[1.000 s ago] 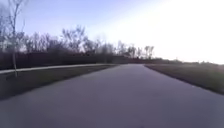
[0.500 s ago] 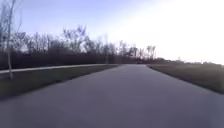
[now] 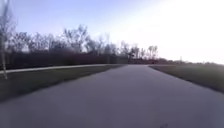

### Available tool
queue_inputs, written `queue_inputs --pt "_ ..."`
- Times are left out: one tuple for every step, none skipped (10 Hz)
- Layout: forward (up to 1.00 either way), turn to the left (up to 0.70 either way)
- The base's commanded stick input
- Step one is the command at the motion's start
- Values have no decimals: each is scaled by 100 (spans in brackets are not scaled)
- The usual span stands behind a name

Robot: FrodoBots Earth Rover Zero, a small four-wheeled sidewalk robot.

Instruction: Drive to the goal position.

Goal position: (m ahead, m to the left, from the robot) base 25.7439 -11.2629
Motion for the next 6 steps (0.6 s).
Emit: queue_inputs --pt "100 -34" --pt "100 1" --pt "100 1" --pt "100 1" --pt "100 -13" --pt "100 -39"
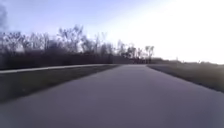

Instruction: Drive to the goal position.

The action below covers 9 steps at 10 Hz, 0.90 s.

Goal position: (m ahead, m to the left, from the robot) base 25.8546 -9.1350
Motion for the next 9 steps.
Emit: queue_inputs --pt "100 -22" --pt "100 -4" --pt "100 1" --pt "100 -14" --pt "100 -31" --pt "100 -11" --pt "100 1" --pt "100 1" --pt "100 1"
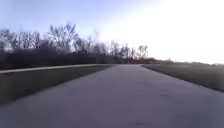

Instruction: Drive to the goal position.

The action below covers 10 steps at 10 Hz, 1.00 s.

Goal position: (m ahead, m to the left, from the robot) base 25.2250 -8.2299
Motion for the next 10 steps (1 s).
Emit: queue_inputs --pt "100 1" --pt "100 1" --pt "100 1" --pt "100 1" --pt "100 1" --pt "100 1" --pt "100 1" --pt "100 1" --pt "100 1" --pt "100 1"
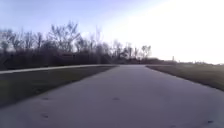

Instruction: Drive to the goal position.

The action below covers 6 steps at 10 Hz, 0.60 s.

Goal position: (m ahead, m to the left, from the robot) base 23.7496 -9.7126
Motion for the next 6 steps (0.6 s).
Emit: queue_inputs --pt "100 1" --pt "100 1" --pt "100 1" --pt "100 1" --pt "100 1" --pt "100 1"
